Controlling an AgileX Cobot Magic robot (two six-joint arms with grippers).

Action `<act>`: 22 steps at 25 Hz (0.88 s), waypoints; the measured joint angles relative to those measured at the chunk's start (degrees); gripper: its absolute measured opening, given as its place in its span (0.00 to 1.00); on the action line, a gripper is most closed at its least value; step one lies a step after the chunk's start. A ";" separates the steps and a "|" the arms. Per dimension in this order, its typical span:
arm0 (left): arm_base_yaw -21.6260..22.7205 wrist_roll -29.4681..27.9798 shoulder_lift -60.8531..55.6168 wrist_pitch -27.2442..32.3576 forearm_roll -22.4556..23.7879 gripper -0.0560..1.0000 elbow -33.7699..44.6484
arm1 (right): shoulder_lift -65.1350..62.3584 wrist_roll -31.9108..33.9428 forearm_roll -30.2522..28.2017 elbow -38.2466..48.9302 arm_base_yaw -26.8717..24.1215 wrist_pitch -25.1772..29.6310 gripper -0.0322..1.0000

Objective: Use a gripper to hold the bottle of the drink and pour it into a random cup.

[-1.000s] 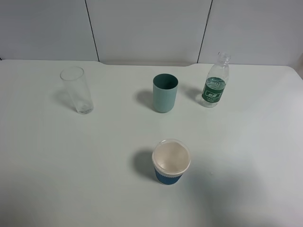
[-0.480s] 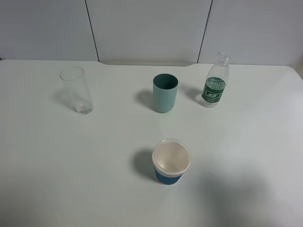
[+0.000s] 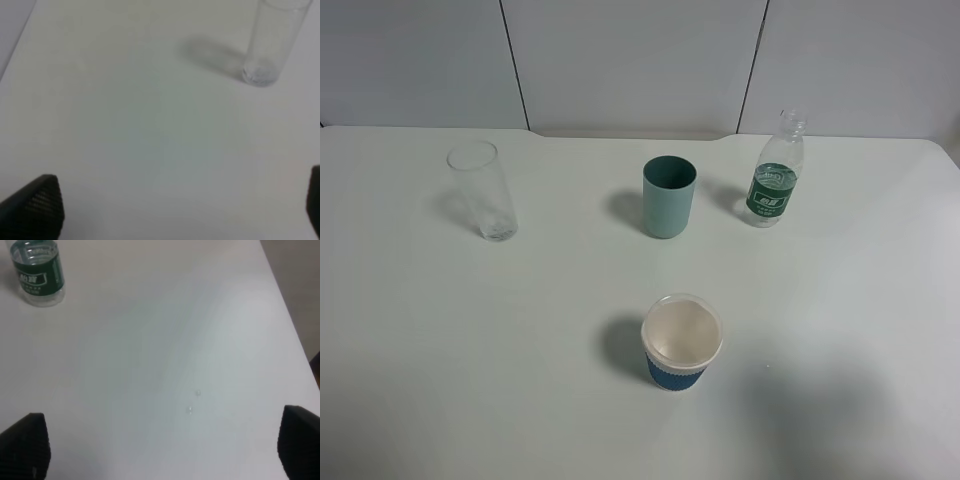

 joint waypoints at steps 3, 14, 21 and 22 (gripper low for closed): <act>0.00 0.00 0.00 0.00 0.00 0.98 0.00 | 0.00 0.00 0.00 0.00 0.07 0.00 0.90; 0.00 0.00 0.00 0.00 0.00 0.98 0.00 | 0.00 0.00 0.00 0.00 0.11 0.00 0.86; 0.00 0.00 0.00 0.00 0.00 0.98 0.00 | 0.00 0.00 0.00 0.00 0.11 0.00 0.86; 0.00 0.00 0.00 0.00 0.00 0.98 0.00 | 0.00 0.00 0.00 0.00 0.11 0.00 0.86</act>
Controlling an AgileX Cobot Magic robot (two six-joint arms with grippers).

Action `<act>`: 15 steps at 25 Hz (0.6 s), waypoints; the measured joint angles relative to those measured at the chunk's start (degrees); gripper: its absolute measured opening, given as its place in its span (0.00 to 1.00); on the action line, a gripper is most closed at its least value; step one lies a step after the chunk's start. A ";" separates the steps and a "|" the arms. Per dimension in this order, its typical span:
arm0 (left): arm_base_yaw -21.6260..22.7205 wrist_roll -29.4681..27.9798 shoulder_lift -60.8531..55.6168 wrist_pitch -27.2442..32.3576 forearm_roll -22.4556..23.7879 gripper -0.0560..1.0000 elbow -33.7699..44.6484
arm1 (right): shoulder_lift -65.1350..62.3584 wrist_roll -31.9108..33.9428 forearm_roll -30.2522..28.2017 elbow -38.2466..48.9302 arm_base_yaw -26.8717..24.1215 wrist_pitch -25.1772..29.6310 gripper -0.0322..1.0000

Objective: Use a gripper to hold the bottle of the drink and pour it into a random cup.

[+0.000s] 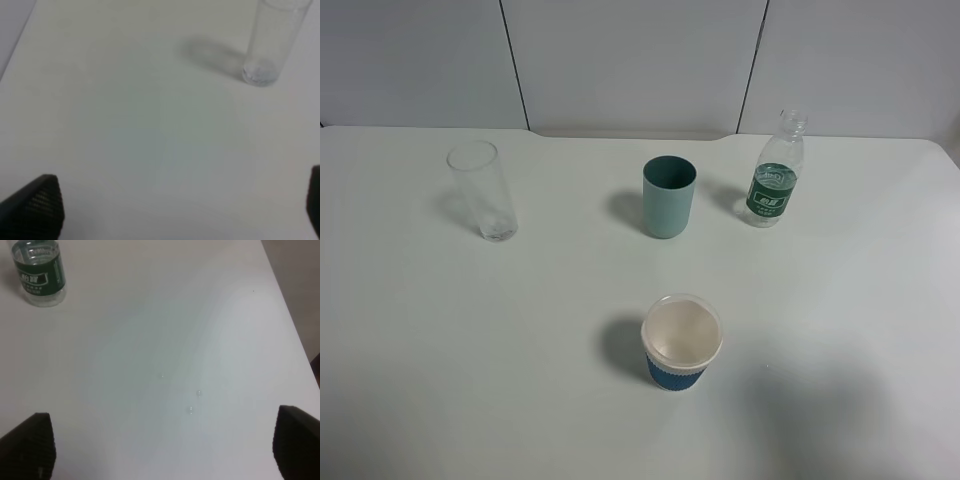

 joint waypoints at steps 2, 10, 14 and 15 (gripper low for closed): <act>0.00 0.00 0.00 0.00 0.00 0.98 0.00 | 0.00 0.00 0.00 0.00 0.00 0.00 0.86; 0.00 0.00 0.00 0.00 0.00 0.98 0.00 | 0.00 0.38 0.00 0.00 0.00 0.00 0.86; 0.00 0.00 0.00 0.00 0.00 0.98 0.00 | 0.00 0.38 0.00 0.00 0.00 0.00 0.86; 0.00 0.00 0.00 0.00 0.00 0.98 0.00 | 0.00 0.38 0.00 0.00 0.00 0.00 0.86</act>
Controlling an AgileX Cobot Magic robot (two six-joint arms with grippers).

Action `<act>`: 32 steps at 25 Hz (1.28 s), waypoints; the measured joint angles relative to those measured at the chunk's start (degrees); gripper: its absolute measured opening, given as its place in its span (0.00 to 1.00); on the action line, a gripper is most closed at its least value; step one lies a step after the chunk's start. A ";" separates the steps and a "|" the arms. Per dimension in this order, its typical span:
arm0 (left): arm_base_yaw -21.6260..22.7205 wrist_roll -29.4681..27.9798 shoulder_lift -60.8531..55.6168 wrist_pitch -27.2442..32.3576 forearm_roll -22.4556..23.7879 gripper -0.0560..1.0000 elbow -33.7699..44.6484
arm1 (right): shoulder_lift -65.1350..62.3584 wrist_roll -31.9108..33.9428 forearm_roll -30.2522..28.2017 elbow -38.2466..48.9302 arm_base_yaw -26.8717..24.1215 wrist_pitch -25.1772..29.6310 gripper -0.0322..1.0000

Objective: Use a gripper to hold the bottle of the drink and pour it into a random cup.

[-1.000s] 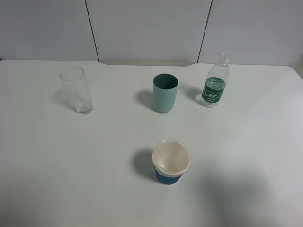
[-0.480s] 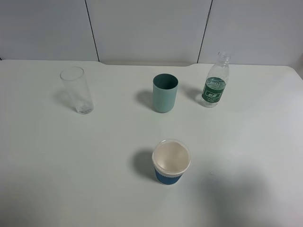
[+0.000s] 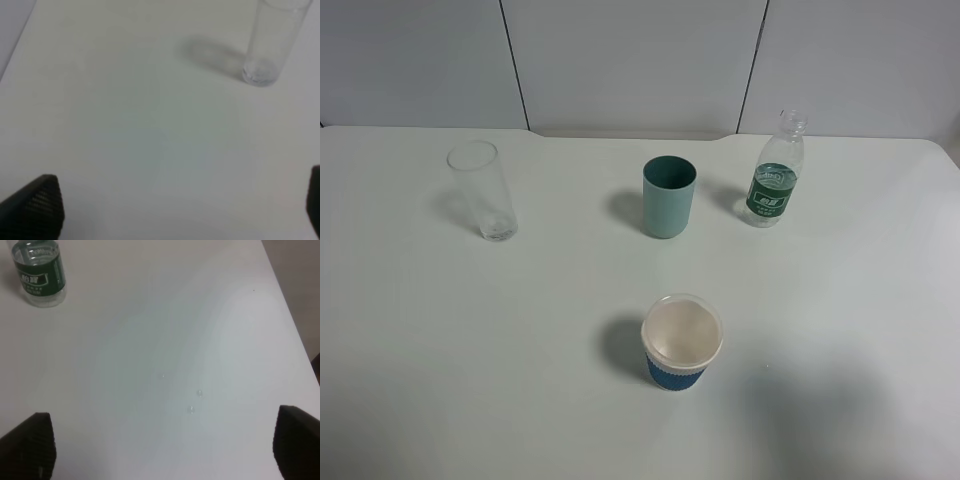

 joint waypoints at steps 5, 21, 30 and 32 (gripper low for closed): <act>0.00 0.00 0.00 0.00 0.00 0.98 0.00 | 0.00 0.00 0.00 0.00 0.00 0.00 0.86; 0.00 0.00 0.00 0.00 0.12 0.98 0.00 | 0.00 0.00 0.00 0.00 0.00 0.00 0.86; 0.00 0.00 0.00 0.00 0.07 0.98 0.00 | 0.00 0.00 0.00 0.00 0.00 0.00 0.86; 0.00 0.00 0.00 0.00 0.07 0.98 0.00 | 0.00 0.00 0.00 0.00 0.00 0.00 0.86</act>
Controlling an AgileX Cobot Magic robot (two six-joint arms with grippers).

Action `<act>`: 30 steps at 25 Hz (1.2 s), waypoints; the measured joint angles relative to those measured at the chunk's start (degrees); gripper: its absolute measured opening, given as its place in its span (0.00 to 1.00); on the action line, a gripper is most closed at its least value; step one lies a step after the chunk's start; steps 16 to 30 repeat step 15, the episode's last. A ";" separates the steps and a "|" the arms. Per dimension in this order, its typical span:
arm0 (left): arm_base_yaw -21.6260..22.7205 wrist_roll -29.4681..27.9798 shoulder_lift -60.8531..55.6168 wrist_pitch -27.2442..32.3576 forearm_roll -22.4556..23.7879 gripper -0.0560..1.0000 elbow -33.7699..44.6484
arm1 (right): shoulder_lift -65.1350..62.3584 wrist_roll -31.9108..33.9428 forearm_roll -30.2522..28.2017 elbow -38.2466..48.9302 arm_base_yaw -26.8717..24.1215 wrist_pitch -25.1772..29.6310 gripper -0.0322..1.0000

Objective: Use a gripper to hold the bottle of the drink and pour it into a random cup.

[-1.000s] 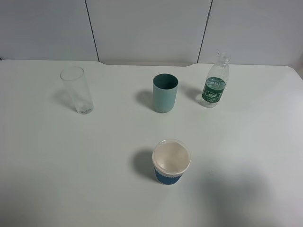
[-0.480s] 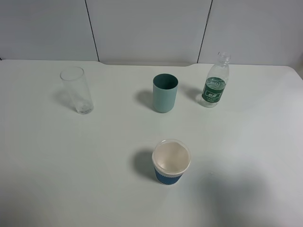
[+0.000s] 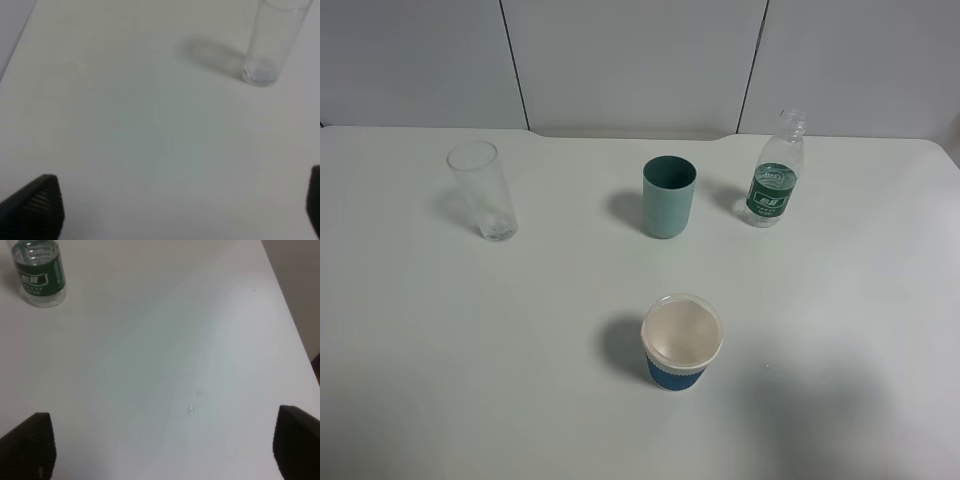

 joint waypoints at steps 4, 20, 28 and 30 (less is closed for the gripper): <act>0.00 0.00 0.00 0.00 0.00 0.98 0.00 | 0.00 0.00 0.00 0.00 0.00 0.00 0.86; 0.00 0.00 0.00 0.00 0.00 0.98 0.00 | 0.00 0.00 0.00 0.00 0.00 0.00 0.86; 0.00 0.00 0.00 0.00 0.00 0.98 0.00 | 0.00 0.00 0.00 0.00 0.00 0.00 0.86; 0.00 0.00 0.00 0.00 0.00 0.98 0.00 | 0.00 0.00 0.00 0.00 0.00 0.00 0.86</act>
